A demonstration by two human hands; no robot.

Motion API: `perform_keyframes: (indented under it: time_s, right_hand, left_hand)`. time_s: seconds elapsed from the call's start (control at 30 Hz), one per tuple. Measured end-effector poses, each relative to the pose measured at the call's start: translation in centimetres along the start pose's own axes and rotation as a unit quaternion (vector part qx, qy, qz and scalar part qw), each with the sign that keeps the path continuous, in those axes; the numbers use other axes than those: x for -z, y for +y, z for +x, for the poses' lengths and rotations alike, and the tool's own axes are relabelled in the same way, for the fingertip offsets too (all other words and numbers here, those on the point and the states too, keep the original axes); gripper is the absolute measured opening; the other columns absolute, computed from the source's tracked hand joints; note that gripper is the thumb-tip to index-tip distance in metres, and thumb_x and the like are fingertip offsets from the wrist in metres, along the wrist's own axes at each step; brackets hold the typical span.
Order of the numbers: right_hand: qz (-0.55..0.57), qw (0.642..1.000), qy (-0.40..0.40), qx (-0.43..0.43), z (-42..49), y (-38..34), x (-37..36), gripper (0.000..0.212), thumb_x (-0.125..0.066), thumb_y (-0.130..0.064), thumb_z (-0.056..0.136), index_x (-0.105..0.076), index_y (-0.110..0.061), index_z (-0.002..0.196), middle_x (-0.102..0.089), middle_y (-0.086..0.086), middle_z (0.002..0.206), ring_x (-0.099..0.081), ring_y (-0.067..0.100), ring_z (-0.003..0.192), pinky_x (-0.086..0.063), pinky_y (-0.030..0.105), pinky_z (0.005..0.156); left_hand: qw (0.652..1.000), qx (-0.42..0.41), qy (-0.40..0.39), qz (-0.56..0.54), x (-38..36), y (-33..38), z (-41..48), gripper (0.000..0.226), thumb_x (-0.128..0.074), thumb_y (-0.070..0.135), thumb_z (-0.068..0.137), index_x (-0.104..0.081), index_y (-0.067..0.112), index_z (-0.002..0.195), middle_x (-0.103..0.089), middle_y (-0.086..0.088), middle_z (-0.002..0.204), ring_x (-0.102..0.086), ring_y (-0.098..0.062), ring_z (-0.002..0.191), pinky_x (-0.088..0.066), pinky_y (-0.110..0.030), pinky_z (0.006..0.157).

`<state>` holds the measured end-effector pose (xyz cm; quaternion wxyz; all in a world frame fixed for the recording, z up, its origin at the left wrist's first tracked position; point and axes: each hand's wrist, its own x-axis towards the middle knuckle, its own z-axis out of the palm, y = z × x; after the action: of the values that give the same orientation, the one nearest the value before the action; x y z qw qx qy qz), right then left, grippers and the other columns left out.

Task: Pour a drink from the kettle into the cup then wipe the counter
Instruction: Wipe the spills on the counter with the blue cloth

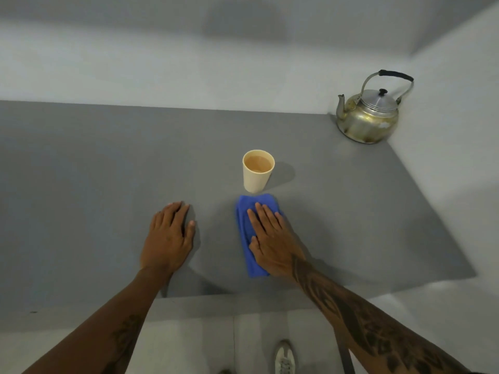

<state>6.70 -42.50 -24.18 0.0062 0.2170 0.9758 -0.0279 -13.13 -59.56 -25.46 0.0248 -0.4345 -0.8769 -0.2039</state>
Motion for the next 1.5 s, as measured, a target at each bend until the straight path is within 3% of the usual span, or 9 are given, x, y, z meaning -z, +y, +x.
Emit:
perform_keyframes:
  time_s: [0.17,0.37,0.5,0.57,0.7,0.87,1.03,1.33,1.5]
  right_hand:
    - [-0.025,0.991,0.003,-0.132,1.1,0.9,0.8,0.065,-0.025,-0.038,0.087,-0.039,-0.005,0.142,-0.042,0.022,0.146,-0.043,0.041,0.132,-0.038,0.058,0.104]
    - [-0.013,1.0,-0.022,-0.011,-3.0,2.9,0.5,0.066,-0.021,-0.039,0.09,-0.014,-0.016,0.151,-0.017,0.013,0.159,-0.017,0.033,0.146,-0.022,0.053,0.117]
    - [-0.041,0.987,-0.02,-0.152,0.7,4.2,1.1,0.069,-0.019,-0.043,0.087,-0.032,-0.008,0.145,-0.037,0.022,0.15,-0.038,0.042,0.135,-0.034,0.058,0.107]
    - [-0.025,0.991,-0.006,-0.133,1.3,2.5,1.2,0.067,-0.022,-0.042,0.087,-0.037,-0.008,0.143,-0.041,0.021,0.147,-0.042,0.042,0.133,-0.036,0.059,0.104]
    - [-0.015,0.999,-0.022,-0.018,-2.0,3.4,0.6,0.066,-0.024,-0.04,0.088,-0.025,-0.015,0.148,-0.028,0.015,0.155,-0.028,0.036,0.142,-0.027,0.053,0.114]
    - [-0.028,0.988,-0.028,-0.147,1.8,5.2,1.5,0.072,-0.007,-0.048,0.087,-0.011,-0.014,0.151,-0.012,0.016,0.16,-0.015,0.037,0.146,-0.015,0.053,0.116]
    - [-0.023,0.999,-0.025,-0.025,-1.3,5.9,0.9,0.066,-0.026,-0.04,0.087,-0.024,-0.017,0.149,-0.028,0.012,0.156,-0.028,0.033,0.142,-0.028,0.052,0.114]
    - [-0.034,0.986,-0.018,-0.163,3.4,8.4,1.1,0.077,-0.006,-0.047,0.081,-0.024,-0.015,0.148,-0.026,0.017,0.156,-0.028,0.038,0.141,-0.026,0.055,0.112]
    - [-0.019,0.997,-0.009,-0.07,-0.9,3.8,0.2,0.067,-0.019,-0.042,0.088,-0.02,-0.013,0.149,-0.025,0.015,0.157,-0.025,0.037,0.143,-0.029,0.057,0.112]
  left_hand:
    - [1.0,-0.002,0.0,0.005,0.0,0.4,0.0,0.053,-0.033,0.039,0.096,-0.05,0.006,0.135,-0.05,-0.016,0.139,-0.044,-0.035,0.129,-0.036,-0.049,0.109]
    - [1.0,0.003,-0.003,0.01,0.1,0.2,0.0,0.053,-0.033,0.039,0.096,-0.048,0.007,0.136,-0.05,-0.015,0.139,-0.043,-0.034,0.129,-0.036,-0.049,0.109]
    - [1.0,0.007,-0.005,0.018,0.0,0.6,0.0,0.052,-0.034,0.037,0.096,-0.048,0.006,0.136,-0.05,-0.016,0.139,-0.043,-0.034,0.129,-0.036,-0.05,0.11]
    - [1.0,0.004,-0.009,0.022,-0.1,0.7,0.0,0.051,-0.035,0.036,0.096,-0.048,0.006,0.136,-0.05,-0.017,0.139,-0.043,-0.035,0.129,-0.035,-0.049,0.111]
    - [1.0,0.004,-0.008,0.015,0.0,0.5,-0.1,0.052,-0.035,0.036,0.096,-0.048,0.005,0.137,-0.049,-0.017,0.141,-0.041,-0.035,0.132,-0.033,-0.049,0.112]
    - [1.0,0.002,-0.005,0.018,-0.1,0.5,0.0,0.053,-0.035,0.036,0.095,-0.05,0.005,0.135,-0.051,-0.017,0.139,-0.045,-0.035,0.129,-0.036,-0.05,0.109]
    - [1.0,-0.003,-0.001,0.014,-0.2,0.4,-0.1,0.052,-0.036,0.036,0.096,-0.05,0.005,0.135,-0.052,-0.017,0.138,-0.045,-0.035,0.129,-0.036,-0.05,0.109]
    - [1.0,0.005,-0.008,0.013,-0.1,0.4,-0.1,0.052,-0.035,0.036,0.096,-0.05,0.005,0.135,-0.051,-0.016,0.14,-0.044,-0.035,0.131,-0.036,-0.05,0.11]
    - [1.0,0.007,-0.013,0.001,0.2,0.4,0.1,0.055,-0.033,0.04,0.095,-0.049,0.007,0.136,-0.05,-0.015,0.14,-0.043,-0.033,0.13,-0.035,-0.049,0.111]
